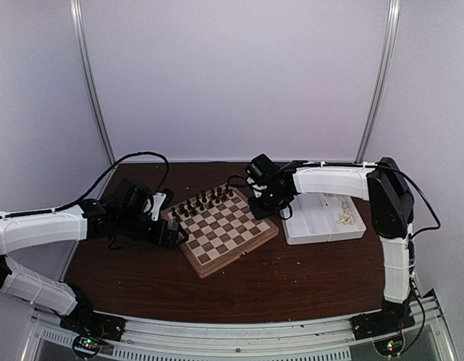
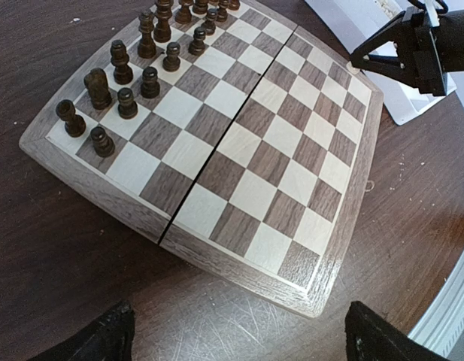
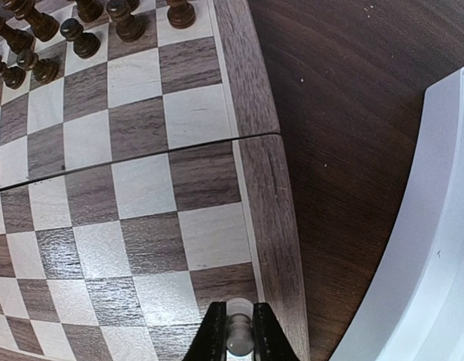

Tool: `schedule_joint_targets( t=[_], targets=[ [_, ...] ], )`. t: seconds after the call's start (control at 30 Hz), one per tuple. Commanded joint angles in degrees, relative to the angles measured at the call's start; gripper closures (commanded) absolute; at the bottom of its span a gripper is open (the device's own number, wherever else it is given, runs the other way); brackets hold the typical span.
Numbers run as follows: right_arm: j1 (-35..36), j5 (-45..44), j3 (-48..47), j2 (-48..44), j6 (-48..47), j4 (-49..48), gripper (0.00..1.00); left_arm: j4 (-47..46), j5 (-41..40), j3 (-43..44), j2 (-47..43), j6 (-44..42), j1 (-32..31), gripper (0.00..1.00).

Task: Set up the chess pieces on the board
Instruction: Place the chess piece on the chessboard.

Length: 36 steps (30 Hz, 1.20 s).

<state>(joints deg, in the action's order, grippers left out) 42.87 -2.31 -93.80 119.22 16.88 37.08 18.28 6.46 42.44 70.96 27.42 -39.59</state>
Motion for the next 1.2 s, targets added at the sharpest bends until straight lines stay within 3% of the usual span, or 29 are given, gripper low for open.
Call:
schedule_joint_targets(
  t=[0.0, 0.4, 0.47, 0.6, 0.67, 0.93, 1.17],
  targets=[
    [0.2, 1.4, -0.9, 2.1, 0.1, -1.5, 0.90, 0.1, 0.5, 1.4, 0.2, -0.4, 0.0, 0.02],
    [0.2, 2.2, -0.9, 3.5, 0.5, -2.4, 0.88, 0.1, 0.4, 1.3, 0.3, -0.4, 0.0, 0.02],
    [0.2, 2.2, -1.0, 3.6, 0.4, -2.2, 0.82, 0.2, 0.4, 1.2, 0.2, -0.4, 0.0, 0.02],
    [0.2, 2.0, -1.0, 3.0, 0.2, -1.8, 0.60, 0.2, 0.5, 1.2, 0.1, -0.4, 0.0, 0.02],
    [0.2, 1.7, -1.1, 2.3, 0.0, -1.7, 0.57, 0.2, 0.4, 1.1, 0.1, -0.4, 0.0, 0.02],
    [0.1, -1.3, -0.9, -3.7, -1.7, 0.4, 0.56, 0.2, 0.5, 1.2, 0.1, -0.2, 0.0, 0.02],
    [-3.2, -7.7, 2.8, -14.1, -2.5, 5.5, 0.63, 0.1, 0.3, 0.7, -0.1, 0.0, 0.0, 0.02]
  ],
)
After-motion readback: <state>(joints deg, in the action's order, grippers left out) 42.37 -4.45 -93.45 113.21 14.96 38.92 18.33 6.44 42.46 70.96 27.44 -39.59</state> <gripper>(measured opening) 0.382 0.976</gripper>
